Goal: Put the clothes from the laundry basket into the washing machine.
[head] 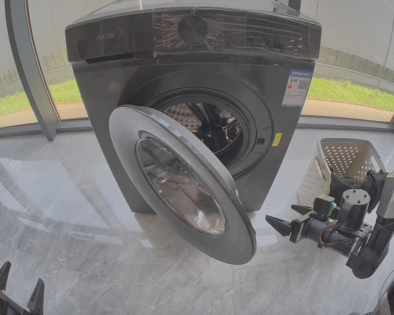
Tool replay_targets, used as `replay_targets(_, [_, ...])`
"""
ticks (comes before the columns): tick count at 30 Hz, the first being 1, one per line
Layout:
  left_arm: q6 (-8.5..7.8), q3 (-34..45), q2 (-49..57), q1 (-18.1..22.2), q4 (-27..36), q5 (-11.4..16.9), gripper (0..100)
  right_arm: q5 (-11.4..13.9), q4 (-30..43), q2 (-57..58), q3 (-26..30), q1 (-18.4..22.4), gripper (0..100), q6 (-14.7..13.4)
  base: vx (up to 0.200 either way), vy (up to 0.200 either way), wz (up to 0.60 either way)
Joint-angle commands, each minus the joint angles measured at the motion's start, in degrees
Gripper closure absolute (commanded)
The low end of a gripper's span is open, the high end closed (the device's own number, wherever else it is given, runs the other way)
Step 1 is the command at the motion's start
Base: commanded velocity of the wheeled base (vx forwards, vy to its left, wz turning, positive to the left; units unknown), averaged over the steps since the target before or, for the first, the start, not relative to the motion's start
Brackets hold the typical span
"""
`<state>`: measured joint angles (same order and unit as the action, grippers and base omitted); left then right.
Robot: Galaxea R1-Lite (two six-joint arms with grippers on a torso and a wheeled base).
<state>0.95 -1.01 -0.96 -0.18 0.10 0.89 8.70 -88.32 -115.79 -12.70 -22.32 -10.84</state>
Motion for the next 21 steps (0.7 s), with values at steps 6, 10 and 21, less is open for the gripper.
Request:
replay_targets(6, [0.02, 0.92, 0.96, 0.01, -0.01, -0.01, 0, -4.66, 2.1, -12.97, -14.02, -1.15, 0, 0.11, 0.0, 0.0, 0.0])
replay_targets(10, [-0.07, 0.92, 0.96, 0.01, -0.01, -0.01, 0, -5.1, 4.91, -13.76, -17.53, -2.38, 0, 0.11, 0.0, 0.0, 0.0])
replay_targets(21, [-0.07, 0.92, 0.96, 0.01, -0.01, -0.01, 0, -7.03, 9.66, -14.2, -22.01, -7.03, 0, 0.11, 0.0, 0.0, 0.0])
